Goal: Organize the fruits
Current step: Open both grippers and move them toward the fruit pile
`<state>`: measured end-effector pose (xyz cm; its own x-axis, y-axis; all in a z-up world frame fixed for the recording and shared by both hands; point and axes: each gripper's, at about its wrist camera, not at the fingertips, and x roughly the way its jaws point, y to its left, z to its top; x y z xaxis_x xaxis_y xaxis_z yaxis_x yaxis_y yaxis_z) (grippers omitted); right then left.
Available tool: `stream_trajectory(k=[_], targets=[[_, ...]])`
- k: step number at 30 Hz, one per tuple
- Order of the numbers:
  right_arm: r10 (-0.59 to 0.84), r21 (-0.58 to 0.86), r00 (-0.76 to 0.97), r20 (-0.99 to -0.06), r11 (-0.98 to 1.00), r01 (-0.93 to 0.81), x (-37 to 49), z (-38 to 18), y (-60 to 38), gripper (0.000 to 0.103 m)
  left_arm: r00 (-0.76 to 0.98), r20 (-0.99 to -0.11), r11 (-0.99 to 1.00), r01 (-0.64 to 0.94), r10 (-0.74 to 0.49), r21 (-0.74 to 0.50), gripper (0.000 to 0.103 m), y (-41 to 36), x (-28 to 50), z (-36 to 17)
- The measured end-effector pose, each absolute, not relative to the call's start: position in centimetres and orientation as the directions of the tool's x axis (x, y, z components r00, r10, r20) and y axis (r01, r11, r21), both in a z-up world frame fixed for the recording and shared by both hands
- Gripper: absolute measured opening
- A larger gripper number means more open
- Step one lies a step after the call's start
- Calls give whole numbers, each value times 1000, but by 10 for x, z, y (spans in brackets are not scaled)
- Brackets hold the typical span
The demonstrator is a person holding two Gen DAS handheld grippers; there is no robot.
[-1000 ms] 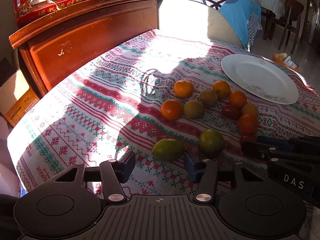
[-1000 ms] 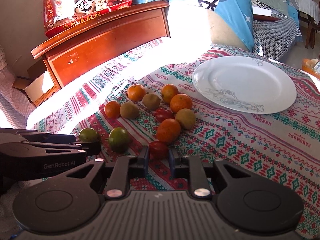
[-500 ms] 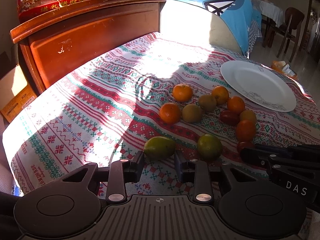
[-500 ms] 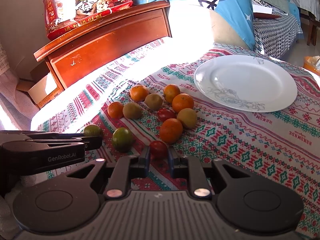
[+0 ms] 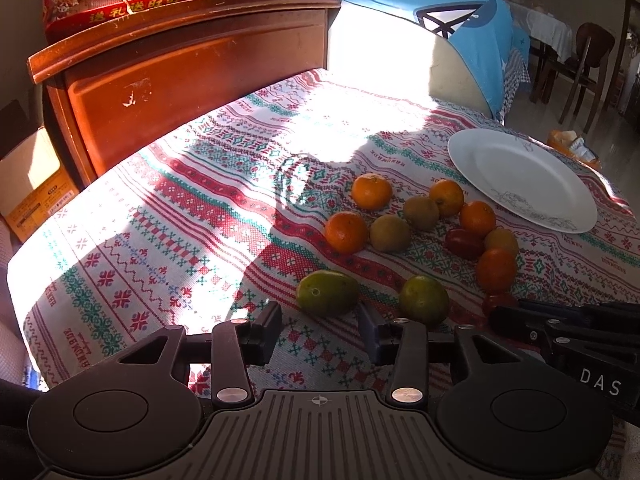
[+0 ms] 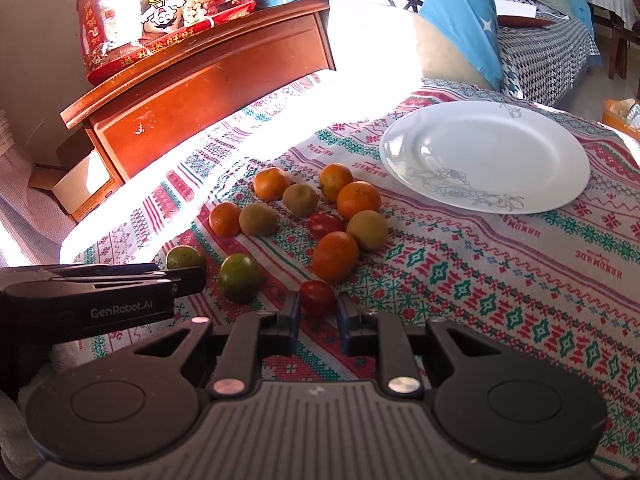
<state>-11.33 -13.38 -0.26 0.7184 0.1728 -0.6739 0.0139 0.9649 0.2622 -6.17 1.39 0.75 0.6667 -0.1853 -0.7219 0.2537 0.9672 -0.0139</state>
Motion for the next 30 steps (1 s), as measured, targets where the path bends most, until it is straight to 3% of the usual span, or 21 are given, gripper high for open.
stream_trajectory(k=[3, 6, 8, 10, 13, 30], targets=[[172, 260, 717, -676, 966, 14, -113, -3, -133, 21, 677, -712, 969, 246, -188, -22, 55, 13, -59, 8], [172, 259, 717, -676, 966, 13, -113, -3, -134, 21, 686, -704, 970, 241, -182, -17, 55, 12, -56, 7], [172, 257, 717, -676, 966, 10, -113, -3, -134, 21, 690, -702, 970, 242, -174, -2, 53, 10, -55, 5], [172, 255, 717, -676, 967, 8, -112, -3, -134, 20, 688, -705, 971, 237, -172, -5, 42, 10, -54, 3], [171, 253, 717, -676, 967, 8, -113, -3, -134, 18, 690, -700, 971, 239, -188, -24, 33, 11, -53, 4], [179, 290, 755, -631, 957, 15, -119, 13, -143, 17, 729, -647, 967, 248, -224, -55, 33, 7, -61, 25]])
